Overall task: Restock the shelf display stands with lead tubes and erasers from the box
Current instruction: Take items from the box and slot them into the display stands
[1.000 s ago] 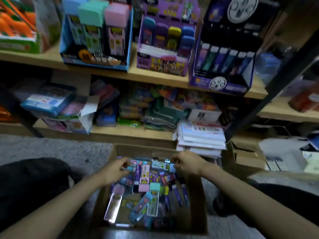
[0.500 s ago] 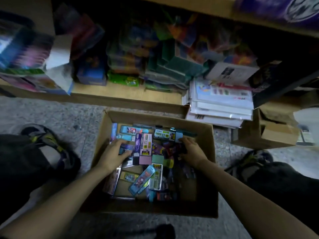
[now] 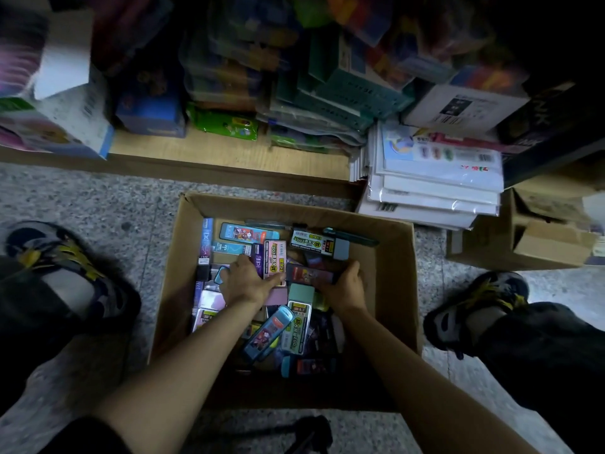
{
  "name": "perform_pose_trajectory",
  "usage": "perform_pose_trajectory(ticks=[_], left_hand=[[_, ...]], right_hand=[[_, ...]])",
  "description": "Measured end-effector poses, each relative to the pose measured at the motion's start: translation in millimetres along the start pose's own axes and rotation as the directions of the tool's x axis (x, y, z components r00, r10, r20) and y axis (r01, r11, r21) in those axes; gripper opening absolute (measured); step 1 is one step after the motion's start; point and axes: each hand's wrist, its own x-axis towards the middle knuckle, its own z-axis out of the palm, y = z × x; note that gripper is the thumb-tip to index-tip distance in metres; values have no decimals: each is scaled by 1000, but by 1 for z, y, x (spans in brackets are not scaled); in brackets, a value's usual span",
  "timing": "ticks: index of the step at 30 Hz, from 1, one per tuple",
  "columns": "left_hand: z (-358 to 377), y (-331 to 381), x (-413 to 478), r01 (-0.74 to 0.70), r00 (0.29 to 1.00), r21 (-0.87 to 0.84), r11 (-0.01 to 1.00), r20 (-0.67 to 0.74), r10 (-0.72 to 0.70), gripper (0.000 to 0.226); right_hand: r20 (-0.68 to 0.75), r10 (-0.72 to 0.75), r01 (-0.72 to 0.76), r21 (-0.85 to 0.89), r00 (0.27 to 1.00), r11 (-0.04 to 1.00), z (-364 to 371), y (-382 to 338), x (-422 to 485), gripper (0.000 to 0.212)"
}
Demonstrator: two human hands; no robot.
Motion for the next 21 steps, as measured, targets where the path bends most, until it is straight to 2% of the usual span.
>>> perform_pose_trajectory(ticks=[2,5,8,11,13,15,18,21], left_hand=[[1,-2,4,-24,998,-60,998,56,28,56],[2,-6,7,-32,996,-91,995,77,39,45],[5,-7,7,-27,995,-134,991,87,39,43],[9,-11,4,-58,996,-140,989,64,67,45],[9,-13,-1,-59,996,-233,971,46,72,42],[6,-16,-6,-43,998,-343,938,36,59,38],[-4,-22,-8,-18,1000,-474,880,13,28,36],[-12,-28,-10,-2,998,-572,820,45,34,35]], right_hand=[[32,31,-32,35,999,999,-4,0,3,60],[175,-44,23,125,984,992,-12,0,6,34],[281,-94,19,258,955,966,-15,1,6,35],[261,-92,18,275,961,961,-2,-1,5,37],[219,-43,-25,301,975,953,7,-2,3,38],[173,-10,-34,250,985,968,11,-2,4,35],[203,1,-46,217,979,975,7,-2,7,25],[186,4,-39,185,983,982,-1,0,10,27]])
